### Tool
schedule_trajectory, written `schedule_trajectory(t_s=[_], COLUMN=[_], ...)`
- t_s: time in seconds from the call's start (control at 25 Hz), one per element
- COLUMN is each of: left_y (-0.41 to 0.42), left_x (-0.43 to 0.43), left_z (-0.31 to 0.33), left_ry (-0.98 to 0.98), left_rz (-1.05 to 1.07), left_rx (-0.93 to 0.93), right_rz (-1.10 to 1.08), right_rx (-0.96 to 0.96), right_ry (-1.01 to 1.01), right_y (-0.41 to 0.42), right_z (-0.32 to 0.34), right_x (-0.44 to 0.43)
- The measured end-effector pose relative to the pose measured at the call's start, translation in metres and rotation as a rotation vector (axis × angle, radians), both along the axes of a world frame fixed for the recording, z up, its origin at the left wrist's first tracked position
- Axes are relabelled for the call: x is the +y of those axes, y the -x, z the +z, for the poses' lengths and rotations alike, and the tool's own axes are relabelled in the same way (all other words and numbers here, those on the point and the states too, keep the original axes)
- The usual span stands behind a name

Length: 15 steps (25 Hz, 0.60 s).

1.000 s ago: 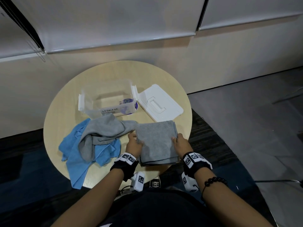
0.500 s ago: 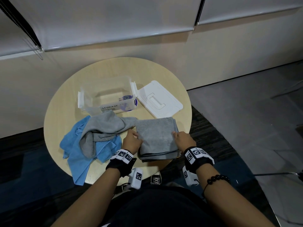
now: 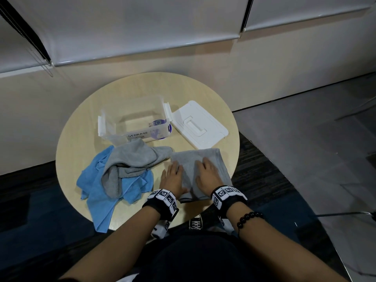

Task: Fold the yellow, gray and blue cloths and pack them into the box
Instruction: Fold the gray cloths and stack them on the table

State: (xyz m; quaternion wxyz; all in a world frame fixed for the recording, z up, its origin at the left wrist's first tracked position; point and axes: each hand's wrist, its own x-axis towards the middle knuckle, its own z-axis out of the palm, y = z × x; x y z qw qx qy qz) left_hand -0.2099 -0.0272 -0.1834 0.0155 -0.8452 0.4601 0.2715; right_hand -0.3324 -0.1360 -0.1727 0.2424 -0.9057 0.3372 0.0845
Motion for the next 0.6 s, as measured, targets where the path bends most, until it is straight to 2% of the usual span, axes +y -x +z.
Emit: schedule_trajectory(t_s=[0.12,0.28,0.4,0.48,0.6], left_y=[0.000,-0.005,-0.031,-0.059,-0.102], left_x=[-0.006,-0.014,-0.009,0.005,0.041], left_z=[-0.004,0.001,0.015,0.025,0.033], left_ry=[-0.060,-0.082,0.084,0.244,0.219], left_rz=[-0.029,-0.042,0.058,0.249,0.464], left_rx=[-0.014,0.002,0.084,-0.022,-0.316], right_rz=[0.060,0.057,-0.017,-0.047,-0.057], right_rx=[0.180,0.269,0.248,0.175,-0.027], right_ry=[-0.028,-0.047,-0.024,0.030,0.025], right_y=[-0.001,-0.018,-0.030,-0.038,-0.055], right_z=[-0.010,-0.004,0.001,0.005,0.011], right_x=[0.001,-0.002,0.000,-0.001,0.003])
